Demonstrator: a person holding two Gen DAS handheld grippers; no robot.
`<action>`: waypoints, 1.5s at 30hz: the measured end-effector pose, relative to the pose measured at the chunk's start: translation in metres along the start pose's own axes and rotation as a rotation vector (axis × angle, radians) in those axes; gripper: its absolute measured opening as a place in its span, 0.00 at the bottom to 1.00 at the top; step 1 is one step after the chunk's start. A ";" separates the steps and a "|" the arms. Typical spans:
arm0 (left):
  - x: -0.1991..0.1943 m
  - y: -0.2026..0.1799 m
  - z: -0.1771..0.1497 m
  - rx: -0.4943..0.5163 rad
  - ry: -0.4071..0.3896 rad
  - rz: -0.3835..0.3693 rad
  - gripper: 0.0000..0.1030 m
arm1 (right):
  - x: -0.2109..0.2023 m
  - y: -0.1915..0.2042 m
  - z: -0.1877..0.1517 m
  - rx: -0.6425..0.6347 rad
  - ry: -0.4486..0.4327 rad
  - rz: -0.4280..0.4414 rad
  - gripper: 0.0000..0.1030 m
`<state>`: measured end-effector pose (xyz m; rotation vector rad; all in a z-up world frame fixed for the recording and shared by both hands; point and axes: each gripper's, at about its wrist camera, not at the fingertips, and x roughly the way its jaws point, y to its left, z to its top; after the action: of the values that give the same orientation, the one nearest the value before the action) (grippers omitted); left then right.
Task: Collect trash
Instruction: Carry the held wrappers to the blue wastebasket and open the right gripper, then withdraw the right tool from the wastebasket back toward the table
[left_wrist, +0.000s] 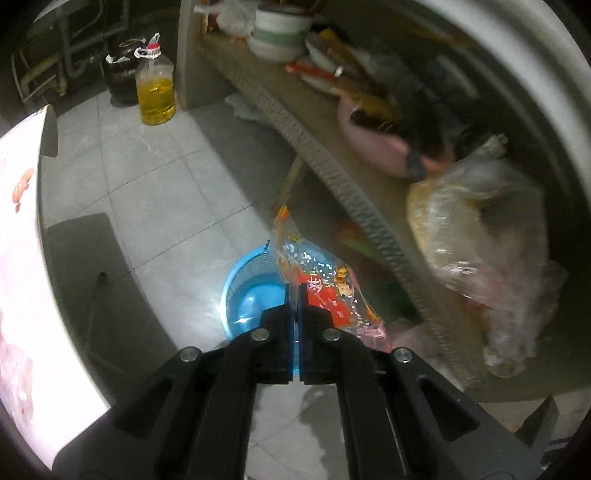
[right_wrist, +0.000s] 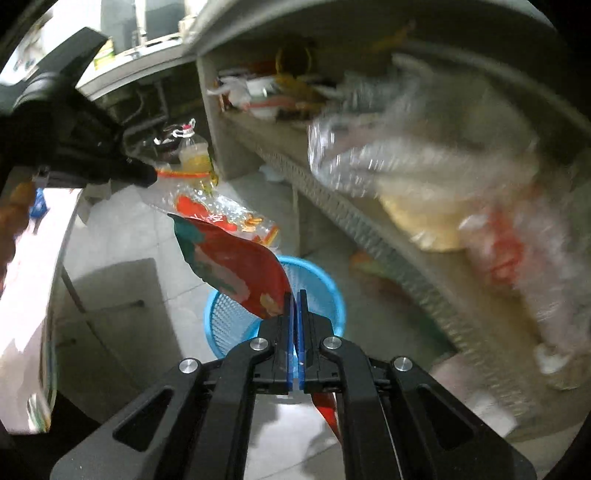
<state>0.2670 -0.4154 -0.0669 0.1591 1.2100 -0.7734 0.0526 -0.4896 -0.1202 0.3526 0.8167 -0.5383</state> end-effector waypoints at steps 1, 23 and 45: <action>0.009 0.001 0.005 -0.007 0.014 0.018 0.00 | 0.010 -0.003 0.001 0.020 0.019 0.014 0.02; 0.105 0.028 0.030 -0.074 0.222 0.016 0.43 | 0.202 -0.033 -0.014 0.324 0.255 0.068 0.59; -0.045 0.025 -0.005 0.001 -0.035 -0.035 0.65 | 0.089 -0.044 -0.071 0.302 0.153 -0.017 0.61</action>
<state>0.2720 -0.3745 -0.0364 0.1250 1.1814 -0.8049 0.0351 -0.5186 -0.2372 0.6710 0.8877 -0.6578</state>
